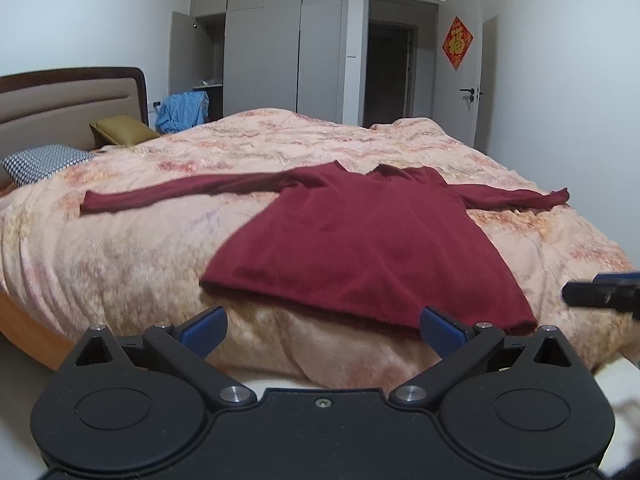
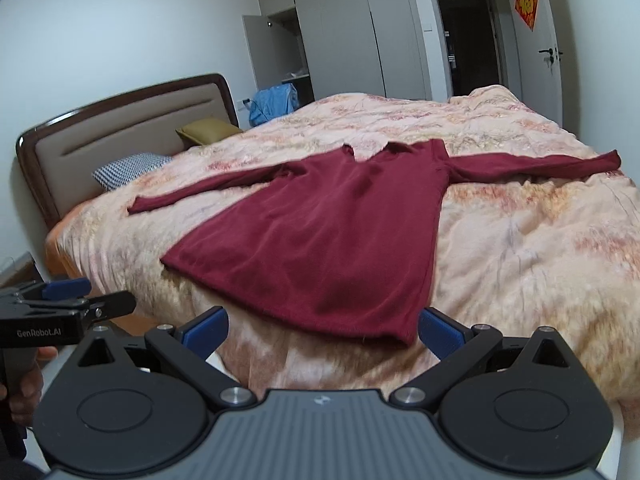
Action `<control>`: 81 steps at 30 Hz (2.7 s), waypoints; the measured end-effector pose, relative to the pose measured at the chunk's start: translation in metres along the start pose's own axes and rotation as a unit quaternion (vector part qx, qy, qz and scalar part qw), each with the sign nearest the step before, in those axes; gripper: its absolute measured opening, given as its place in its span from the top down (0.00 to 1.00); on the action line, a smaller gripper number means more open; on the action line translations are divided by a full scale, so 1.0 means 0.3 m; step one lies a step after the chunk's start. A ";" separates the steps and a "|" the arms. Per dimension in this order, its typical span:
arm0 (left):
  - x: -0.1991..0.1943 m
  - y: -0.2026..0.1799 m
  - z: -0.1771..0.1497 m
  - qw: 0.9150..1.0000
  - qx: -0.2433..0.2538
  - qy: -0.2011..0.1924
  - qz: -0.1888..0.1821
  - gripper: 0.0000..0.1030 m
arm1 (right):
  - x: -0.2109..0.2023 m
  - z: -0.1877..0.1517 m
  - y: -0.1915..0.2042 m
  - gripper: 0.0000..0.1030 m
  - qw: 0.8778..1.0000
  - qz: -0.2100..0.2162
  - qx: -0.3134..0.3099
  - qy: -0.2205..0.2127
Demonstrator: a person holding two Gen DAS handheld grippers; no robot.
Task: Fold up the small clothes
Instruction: 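Grasp a sleeve cuff with the right gripper and fold it across the shirt body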
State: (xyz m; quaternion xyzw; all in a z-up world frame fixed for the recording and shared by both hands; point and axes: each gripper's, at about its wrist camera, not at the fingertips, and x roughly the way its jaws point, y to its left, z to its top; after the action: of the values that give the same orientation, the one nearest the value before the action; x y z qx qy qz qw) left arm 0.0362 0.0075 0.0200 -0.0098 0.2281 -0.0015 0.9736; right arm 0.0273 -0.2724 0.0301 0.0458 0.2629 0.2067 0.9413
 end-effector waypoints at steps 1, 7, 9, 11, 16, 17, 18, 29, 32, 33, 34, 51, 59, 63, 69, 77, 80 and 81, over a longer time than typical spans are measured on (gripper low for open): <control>0.017 0.003 0.022 1.000 0.003 0.000 0.002 0.01 | 0.007 0.021 -0.018 0.00 1.000 -0.001 0.004 -0.006; 0.147 0.023 0.183 0.999 0.022 -0.003 0.024 0.01 | 0.048 0.151 -0.143 0.00 0.997 -0.029 0.034 -0.056; 0.200 0.032 0.238 0.999 0.023 -0.004 0.033 0.01 | 0.067 0.188 -0.198 0.00 0.995 -0.042 0.043 -0.076; 0.258 0.043 0.291 0.999 0.021 -0.005 0.037 0.01 | 0.086 0.221 -0.259 0.00 0.993 -0.054 0.052 -0.093; 0.419 0.056 0.393 0.998 0.010 -0.004 0.054 0.01 | 0.168 0.296 -0.424 0.00 0.988 -0.079 0.083 -0.099; 0.456 0.055 0.409 0.998 0.006 -0.001 0.058 0.01 | 0.190 0.311 -0.470 0.00 0.988 -0.082 0.091 -0.098; 0.491 0.055 0.420 0.998 0.003 0.002 0.060 0.01 | 0.209 0.324 -0.509 0.00 0.987 -0.089 0.098 -0.096; 0.828 -0.016 0.459 0.997 -0.030 0.041 0.059 0.01 | 0.416 0.451 -1.012 0.00 0.963 -0.188 0.178 -0.069; 0.888 -0.032 0.446 0.996 -0.041 0.051 0.060 0.01 | 0.468 0.482 -1.149 0.00 0.952 -0.210 0.211 -0.069; 0.906 -0.036 0.443 0.996 -0.043 0.054 0.059 0.01 | 0.484 0.496 -1.195 0.00 0.949 -0.213 0.222 -0.071; 0.921 -0.038 0.441 0.996 -0.043 0.057 0.059 0.01 | 0.502 0.508 -1.235 0.00 0.945 -0.218 0.232 -0.074; 1.057 -0.085 0.451 0.994 -0.031 0.092 0.052 0.01 | 0.732 0.577 -1.689 0.27 0.865 -0.282 0.401 -0.107; 1.038 -0.098 0.452 0.994 -0.026 0.091 0.054 0.01 | 0.731 0.565 -1.701 0.82 0.866 -0.278 0.402 -0.105; 1.027 -0.100 0.453 0.994 -0.027 0.090 0.051 0.01 | 0.677 0.538 -1.686 0.93 0.864 -0.269 0.409 -0.118; 1.007 -0.104 0.456 0.995 -0.024 0.088 0.048 0.01 | 0.516 0.505 -1.645 0.94 0.863 -0.244 0.408 -0.171; 1.025 -0.108 0.417 0.990 -0.008 0.129 0.055 0.01 | 0.349 0.412 -1.606 0.94 0.844 -0.255 0.419 -0.214; 1.027 -0.093 0.401 0.989 -0.012 0.141 0.051 0.01 | 0.359 0.379 -1.621 0.94 0.838 -0.257 0.438 -0.202; 1.025 -0.088 0.399 0.988 -0.014 0.144 0.052 0.01 | 0.361 0.378 -1.619 0.94 0.837 -0.256 0.440 -0.203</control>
State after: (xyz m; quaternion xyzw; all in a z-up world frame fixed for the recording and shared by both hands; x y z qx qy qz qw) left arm 0.3648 -0.0189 -0.0087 -0.0111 0.3659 0.0505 0.9292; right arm 0.3469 -0.6672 -0.0189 0.4269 0.1312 -0.1928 0.8737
